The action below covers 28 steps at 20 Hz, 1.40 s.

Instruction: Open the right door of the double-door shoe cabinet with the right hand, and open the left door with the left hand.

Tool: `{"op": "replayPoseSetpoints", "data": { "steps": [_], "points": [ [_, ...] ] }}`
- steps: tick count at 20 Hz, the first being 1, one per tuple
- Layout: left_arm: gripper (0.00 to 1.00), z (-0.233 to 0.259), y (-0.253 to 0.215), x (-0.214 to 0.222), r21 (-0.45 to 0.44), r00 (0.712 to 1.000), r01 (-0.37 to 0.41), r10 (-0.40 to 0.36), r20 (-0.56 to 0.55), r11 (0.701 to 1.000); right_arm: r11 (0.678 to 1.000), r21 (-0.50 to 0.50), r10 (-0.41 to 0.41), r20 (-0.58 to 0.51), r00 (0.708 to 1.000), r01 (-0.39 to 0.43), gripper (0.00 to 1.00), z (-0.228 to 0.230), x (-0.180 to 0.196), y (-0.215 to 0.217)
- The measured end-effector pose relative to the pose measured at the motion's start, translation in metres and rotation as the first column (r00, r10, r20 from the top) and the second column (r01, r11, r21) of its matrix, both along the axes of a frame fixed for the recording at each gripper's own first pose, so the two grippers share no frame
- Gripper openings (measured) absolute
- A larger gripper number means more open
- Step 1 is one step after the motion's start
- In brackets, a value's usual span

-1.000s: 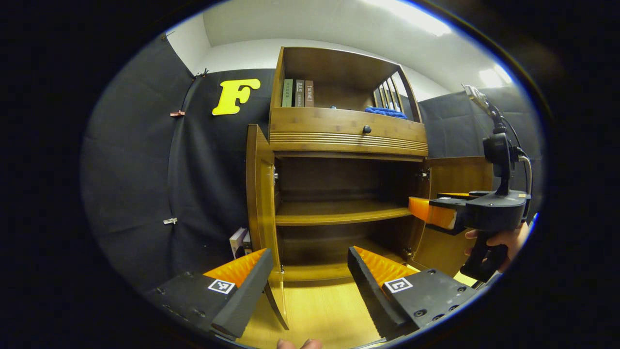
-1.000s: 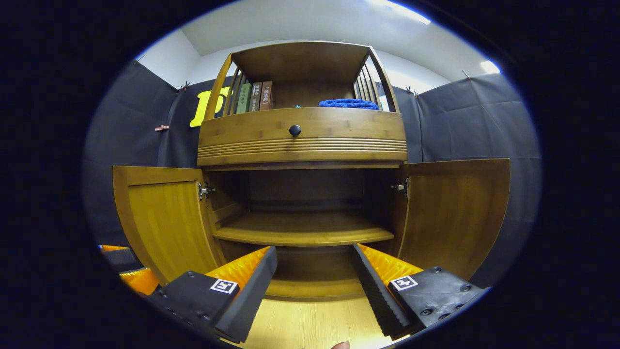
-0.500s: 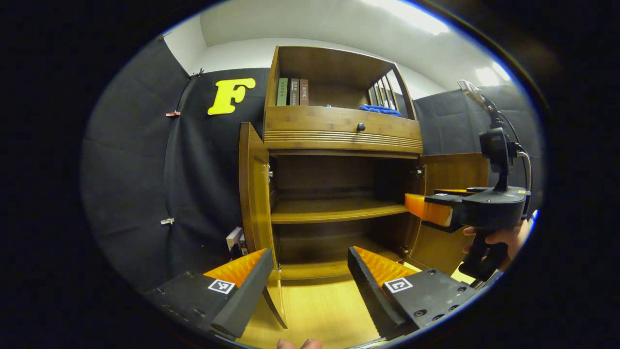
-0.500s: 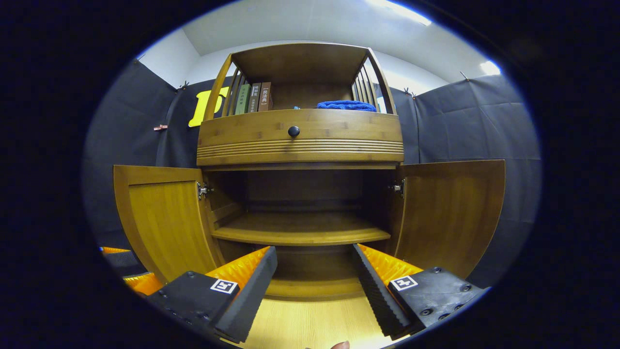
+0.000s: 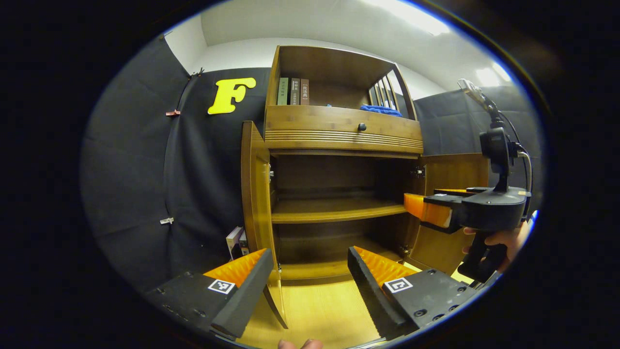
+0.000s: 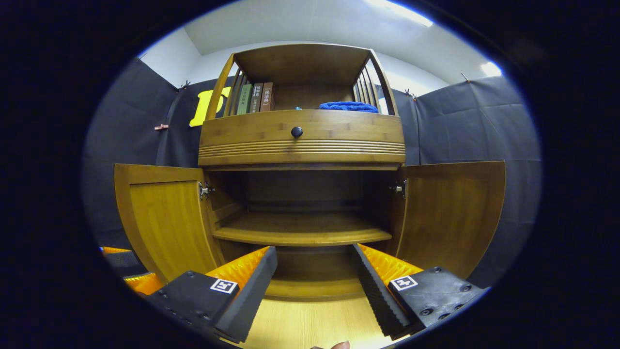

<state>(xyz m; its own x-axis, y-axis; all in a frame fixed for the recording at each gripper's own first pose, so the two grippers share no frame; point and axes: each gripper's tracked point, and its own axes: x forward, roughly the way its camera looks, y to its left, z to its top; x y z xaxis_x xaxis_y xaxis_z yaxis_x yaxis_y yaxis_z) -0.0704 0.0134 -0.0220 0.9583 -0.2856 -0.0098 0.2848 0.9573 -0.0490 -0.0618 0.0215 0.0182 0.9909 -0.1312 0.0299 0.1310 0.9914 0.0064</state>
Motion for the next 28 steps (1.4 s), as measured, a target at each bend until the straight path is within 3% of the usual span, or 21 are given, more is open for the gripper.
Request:
{"op": "replayPoseSetpoints", "data": {
  "steps": [8, 18, 22, 28],
  "points": [
    [0.96, -0.004, -0.011, -0.003, 0.031, 1.0, 0.027, -0.027, -0.001, 0.999, 0.999, -0.007, -0.037, 0.017, 0.999, 0.037, 0.98, -0.005, -0.006, -0.017],
    [0.96, -0.004, -0.012, 0.0, 0.016, 1.0, 0.018, -0.018, -0.001, 1.0, 0.999, -0.032, -0.008, 0.015, 1.0, 0.008, 1.0, -0.005, 0.002, -0.007],
    [0.96, -0.006, -0.009, 0.003, 0.012, 1.0, 0.007, -0.007, -0.008, 1.0, 0.999, -0.038, 0.004, 0.008, 1.0, -0.003, 0.94, -0.007, 0.005, -0.005],
    [0.96, -0.011, -0.005, 0.005, 0.005, 1.0, 0.0, 0.001, -0.021, 1.0, 0.999, -0.04, 0.009, -0.001, 1.0, -0.009, 1.0, -0.011, 0.008, -0.001]
  ]
}}
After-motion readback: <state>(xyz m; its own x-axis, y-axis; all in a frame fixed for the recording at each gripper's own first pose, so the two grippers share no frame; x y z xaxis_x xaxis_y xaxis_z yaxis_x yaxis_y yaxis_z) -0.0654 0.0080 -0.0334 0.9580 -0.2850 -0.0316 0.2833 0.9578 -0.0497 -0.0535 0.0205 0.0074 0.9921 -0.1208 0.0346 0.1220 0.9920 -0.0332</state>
